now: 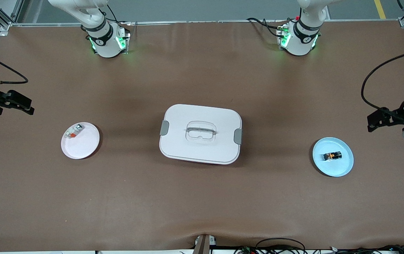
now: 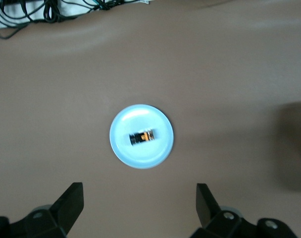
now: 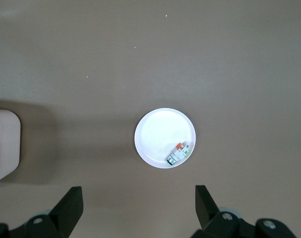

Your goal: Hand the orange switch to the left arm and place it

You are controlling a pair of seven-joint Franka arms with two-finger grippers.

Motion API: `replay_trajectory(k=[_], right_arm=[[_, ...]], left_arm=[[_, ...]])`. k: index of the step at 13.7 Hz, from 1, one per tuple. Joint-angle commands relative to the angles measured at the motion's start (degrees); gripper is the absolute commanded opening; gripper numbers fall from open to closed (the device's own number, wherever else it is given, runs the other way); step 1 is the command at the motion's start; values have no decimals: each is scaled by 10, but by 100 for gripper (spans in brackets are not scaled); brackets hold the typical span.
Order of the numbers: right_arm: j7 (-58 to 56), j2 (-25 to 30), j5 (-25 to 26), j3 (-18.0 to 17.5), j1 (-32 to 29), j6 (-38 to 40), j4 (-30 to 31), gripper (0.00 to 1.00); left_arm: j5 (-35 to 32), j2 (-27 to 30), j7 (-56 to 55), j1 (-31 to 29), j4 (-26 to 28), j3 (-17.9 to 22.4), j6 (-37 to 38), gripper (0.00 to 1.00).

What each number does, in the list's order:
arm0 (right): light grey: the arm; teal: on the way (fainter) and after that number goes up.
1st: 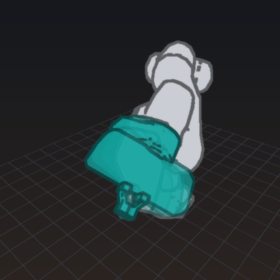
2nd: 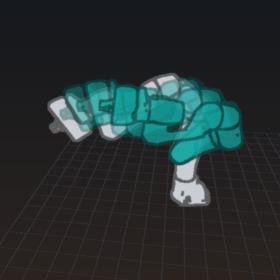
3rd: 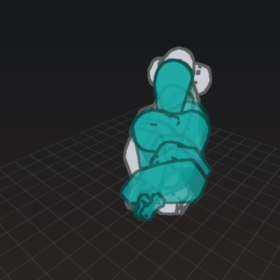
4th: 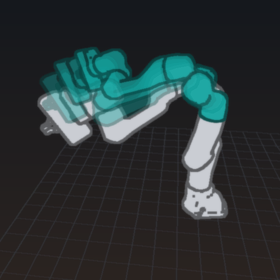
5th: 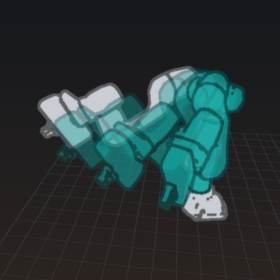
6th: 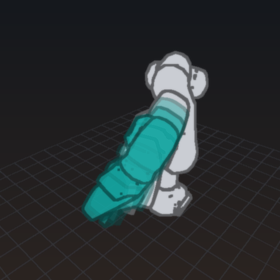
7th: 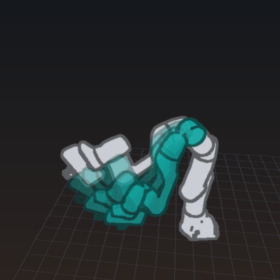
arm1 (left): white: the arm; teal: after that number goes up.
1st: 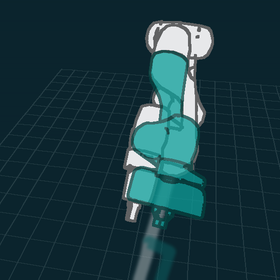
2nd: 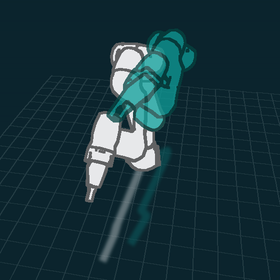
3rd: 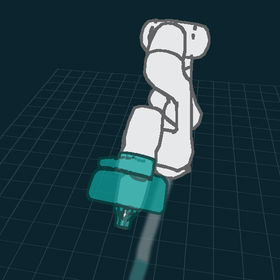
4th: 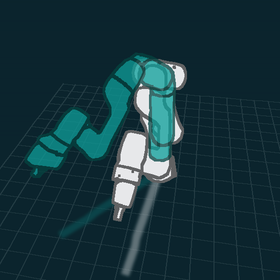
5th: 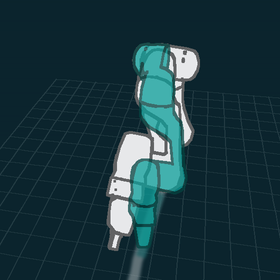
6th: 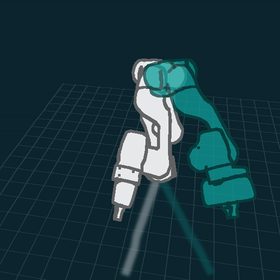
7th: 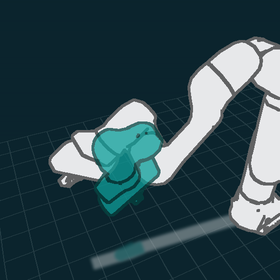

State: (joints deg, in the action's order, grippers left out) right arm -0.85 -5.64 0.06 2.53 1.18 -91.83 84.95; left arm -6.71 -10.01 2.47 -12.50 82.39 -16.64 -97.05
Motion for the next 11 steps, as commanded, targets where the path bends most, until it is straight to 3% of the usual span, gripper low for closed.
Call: replay_trajectory(k=[1, 3, 7, 11], right_arm=[[-8, -8, 6, -10, -11, 11, -18, 100], [-8, -8, 6, -10, -12, 11, -18, 100], [-8, -8, 6, -10, -11, 11, -18, 100], [-8, -8, 6, -10, -11, 11, -18, 100]], left_arm=[[30, 44, -46, 64, 12, 61, 57, 100], [32, 63, -88, 88, 15, 75, 82, 100], [59, 128, -93, 106, 77, 105, 82, 100], [65, 174, -99, 112, 130, 106, 78, 100]])
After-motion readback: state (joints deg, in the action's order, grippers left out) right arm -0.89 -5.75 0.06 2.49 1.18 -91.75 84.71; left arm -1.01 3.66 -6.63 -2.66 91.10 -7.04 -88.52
